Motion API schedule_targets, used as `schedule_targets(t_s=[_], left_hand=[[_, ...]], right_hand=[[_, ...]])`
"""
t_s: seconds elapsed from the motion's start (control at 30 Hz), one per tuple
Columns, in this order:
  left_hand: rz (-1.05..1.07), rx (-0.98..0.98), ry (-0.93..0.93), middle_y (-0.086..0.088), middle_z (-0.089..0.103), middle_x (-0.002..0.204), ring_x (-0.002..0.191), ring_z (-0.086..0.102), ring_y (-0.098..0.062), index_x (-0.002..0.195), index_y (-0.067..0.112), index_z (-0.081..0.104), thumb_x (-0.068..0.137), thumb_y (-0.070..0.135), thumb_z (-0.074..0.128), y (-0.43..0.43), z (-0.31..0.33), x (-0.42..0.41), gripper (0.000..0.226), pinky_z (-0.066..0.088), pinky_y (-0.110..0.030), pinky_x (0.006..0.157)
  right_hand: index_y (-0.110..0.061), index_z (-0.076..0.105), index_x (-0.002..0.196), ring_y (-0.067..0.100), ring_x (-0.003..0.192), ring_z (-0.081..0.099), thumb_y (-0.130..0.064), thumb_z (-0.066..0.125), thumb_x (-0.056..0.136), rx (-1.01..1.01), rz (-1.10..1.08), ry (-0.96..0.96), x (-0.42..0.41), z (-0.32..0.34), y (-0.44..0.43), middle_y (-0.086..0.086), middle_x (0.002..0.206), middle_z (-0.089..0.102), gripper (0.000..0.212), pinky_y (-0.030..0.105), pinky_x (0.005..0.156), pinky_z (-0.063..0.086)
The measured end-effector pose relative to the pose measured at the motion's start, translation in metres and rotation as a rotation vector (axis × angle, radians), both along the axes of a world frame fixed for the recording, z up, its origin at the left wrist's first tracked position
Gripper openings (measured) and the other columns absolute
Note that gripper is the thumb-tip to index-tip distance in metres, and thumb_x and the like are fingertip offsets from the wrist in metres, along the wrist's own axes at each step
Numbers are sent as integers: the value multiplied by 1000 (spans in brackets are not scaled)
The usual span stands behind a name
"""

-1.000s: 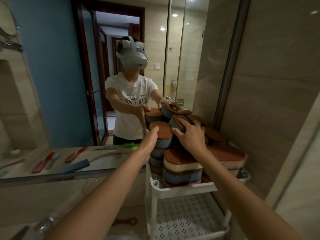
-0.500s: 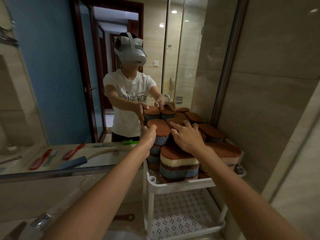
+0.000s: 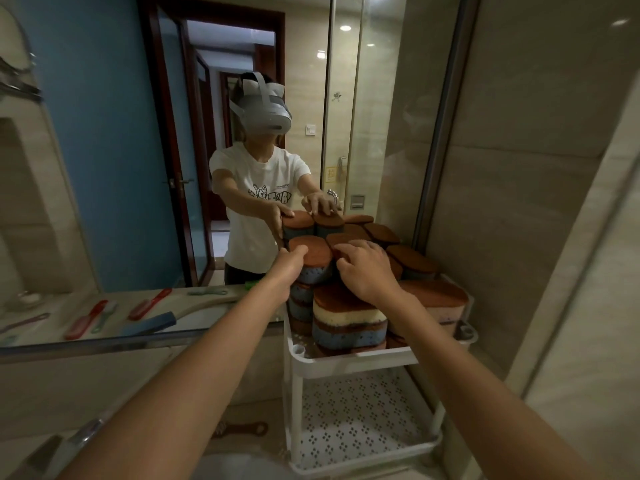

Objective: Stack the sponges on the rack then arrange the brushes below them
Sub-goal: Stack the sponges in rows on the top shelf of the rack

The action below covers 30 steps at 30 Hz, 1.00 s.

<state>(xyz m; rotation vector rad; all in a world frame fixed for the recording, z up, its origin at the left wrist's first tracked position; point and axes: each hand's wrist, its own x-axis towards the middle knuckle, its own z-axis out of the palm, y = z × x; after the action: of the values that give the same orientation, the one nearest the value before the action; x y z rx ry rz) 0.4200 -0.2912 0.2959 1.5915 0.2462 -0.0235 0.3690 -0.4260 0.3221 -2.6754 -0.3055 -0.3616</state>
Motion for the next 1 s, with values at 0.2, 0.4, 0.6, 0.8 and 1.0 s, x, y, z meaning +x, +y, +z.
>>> schedule_targets(t_s=[0.2,0.4,0.6,0.8,1.0], left_hand=[[232,111,-41,-14,40,144,127,43,-32,146,10,22,97,33,35,4,5,-24,56,37,-40,101],[407,266,-153,-9,51,112,96,48,-21,125,7,42,95,14,38,36,-23,-90,31,37,-30,78],[526,193,102,-3,54,70,58,51,-15,96,15,44,92,10,37,102,-134,-165,9,42,-21,48],[466,134,537,-10,54,78,58,48,-15,88,10,47,95,8,38,136,-229,-239,12,42,-20,45],[330,124,784,-13,57,85,63,50,-18,73,10,46,94,14,42,172,-298,-259,22,38,-26,57]], right_hand=[[-7,55,125,32,133,33,-4,45,89,47,142,-299,-31,-11,12,14,143,38,38,37,108,33],[4,63,106,35,109,56,4,48,80,357,351,-374,-73,-64,56,22,121,53,30,34,86,48],[1,66,98,35,93,60,-7,44,79,478,400,18,-123,-176,104,22,105,61,31,33,82,42],[-5,62,114,29,111,58,-4,53,87,133,475,672,-162,-309,125,14,121,61,29,26,91,42],[-5,43,133,27,125,47,-15,47,94,-210,507,941,-156,-366,152,14,138,48,40,29,102,36]])
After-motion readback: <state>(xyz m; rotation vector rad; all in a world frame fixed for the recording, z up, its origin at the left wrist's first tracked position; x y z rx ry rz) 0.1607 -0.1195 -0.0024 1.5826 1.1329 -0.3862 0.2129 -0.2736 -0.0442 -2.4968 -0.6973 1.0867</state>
